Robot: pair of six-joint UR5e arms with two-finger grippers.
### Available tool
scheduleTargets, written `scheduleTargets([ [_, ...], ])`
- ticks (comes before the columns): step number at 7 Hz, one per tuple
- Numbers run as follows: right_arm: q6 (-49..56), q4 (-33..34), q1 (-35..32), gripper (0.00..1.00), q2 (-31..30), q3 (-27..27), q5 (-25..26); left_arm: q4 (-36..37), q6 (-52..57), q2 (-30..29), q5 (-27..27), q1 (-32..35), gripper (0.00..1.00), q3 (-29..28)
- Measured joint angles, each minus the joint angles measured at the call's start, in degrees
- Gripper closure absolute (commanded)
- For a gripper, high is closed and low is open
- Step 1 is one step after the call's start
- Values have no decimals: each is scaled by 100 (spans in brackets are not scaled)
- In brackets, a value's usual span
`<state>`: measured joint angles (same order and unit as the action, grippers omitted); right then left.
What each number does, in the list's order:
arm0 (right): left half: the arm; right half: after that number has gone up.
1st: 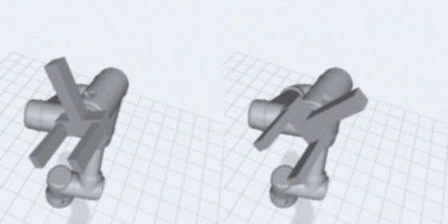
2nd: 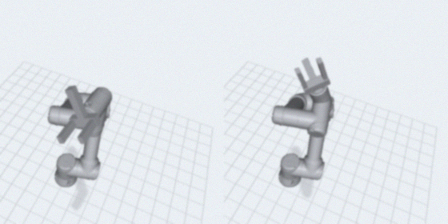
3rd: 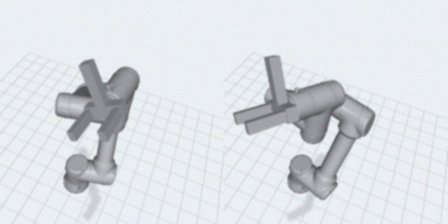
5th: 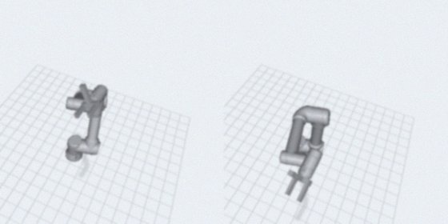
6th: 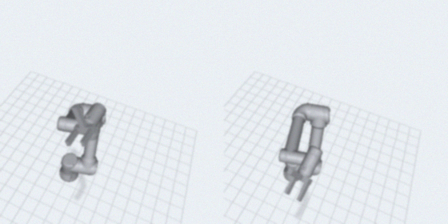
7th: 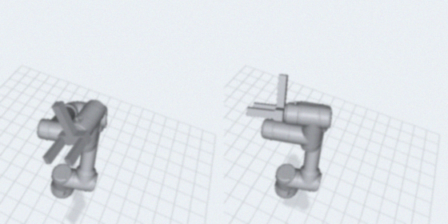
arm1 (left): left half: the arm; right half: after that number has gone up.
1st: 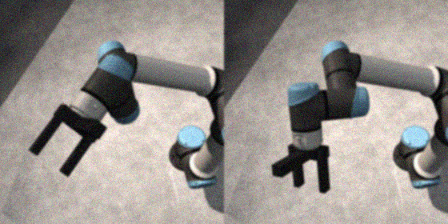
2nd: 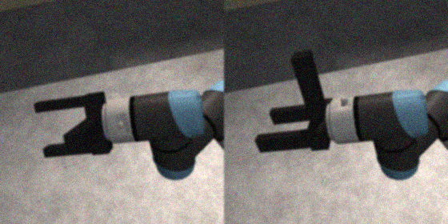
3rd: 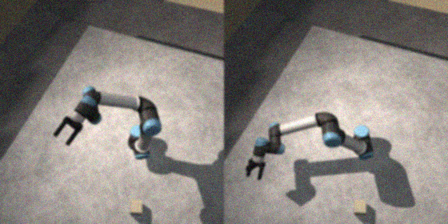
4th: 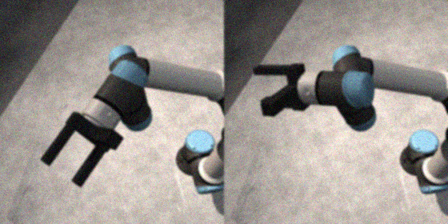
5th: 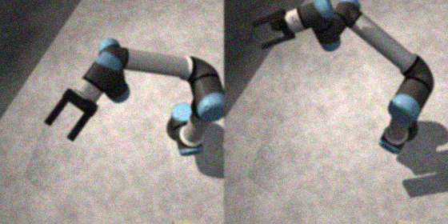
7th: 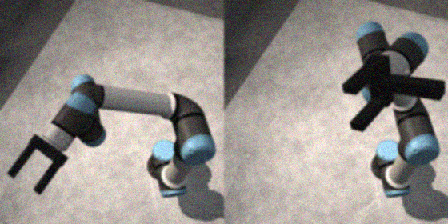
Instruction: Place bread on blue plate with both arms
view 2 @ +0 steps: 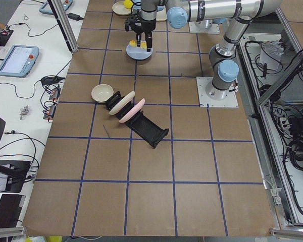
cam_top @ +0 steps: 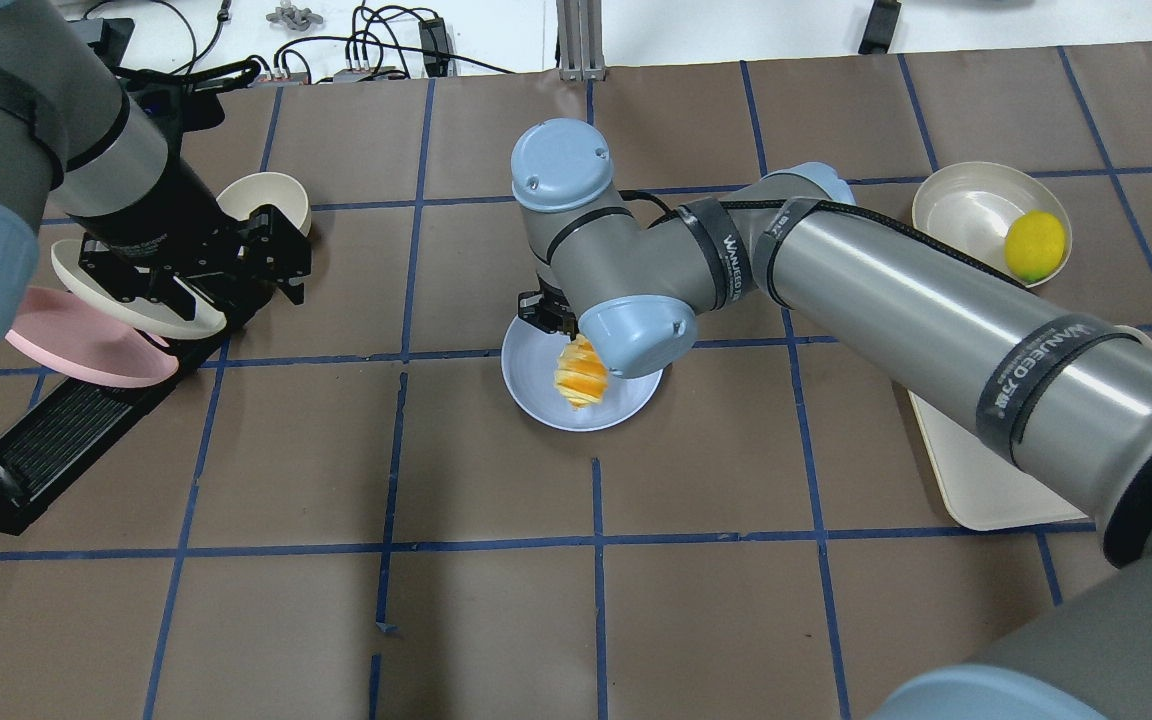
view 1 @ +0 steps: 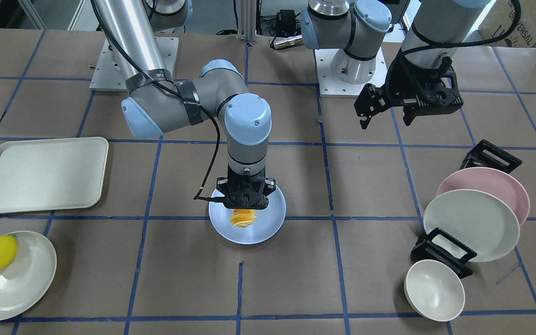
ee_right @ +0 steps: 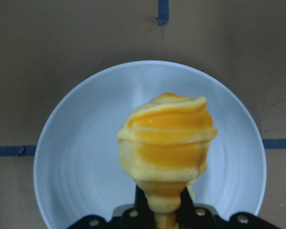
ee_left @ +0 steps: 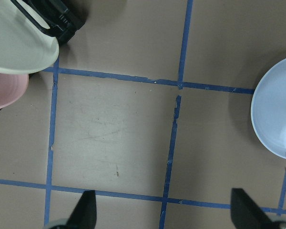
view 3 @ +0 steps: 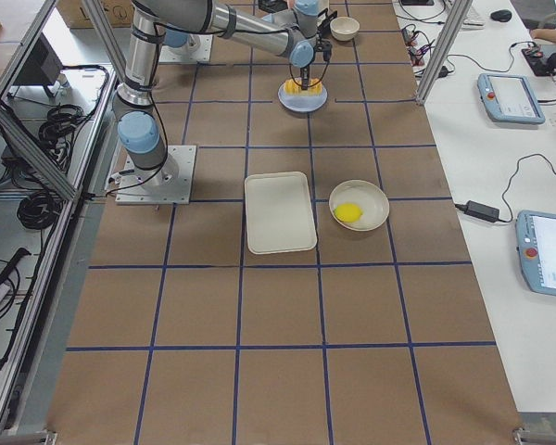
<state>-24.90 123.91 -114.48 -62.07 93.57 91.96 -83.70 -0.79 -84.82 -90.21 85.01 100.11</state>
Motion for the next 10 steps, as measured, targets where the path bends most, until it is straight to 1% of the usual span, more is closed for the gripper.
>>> scheduleTargets([
  [1,8,-10,-2,21,1,15,-9,7,258,3,4,3,0,-43],
  [2,-2,-26,-4,1,1,32,-30,6,542,12,6,6,0,-81],
  [6,85,8,38,0,-30,38,-52,-14,732,-17,57,-40,0,-308],
  [10,244,18,151,0,-117,-13,-37,-11,661,14,77,-41,0,-248],
])
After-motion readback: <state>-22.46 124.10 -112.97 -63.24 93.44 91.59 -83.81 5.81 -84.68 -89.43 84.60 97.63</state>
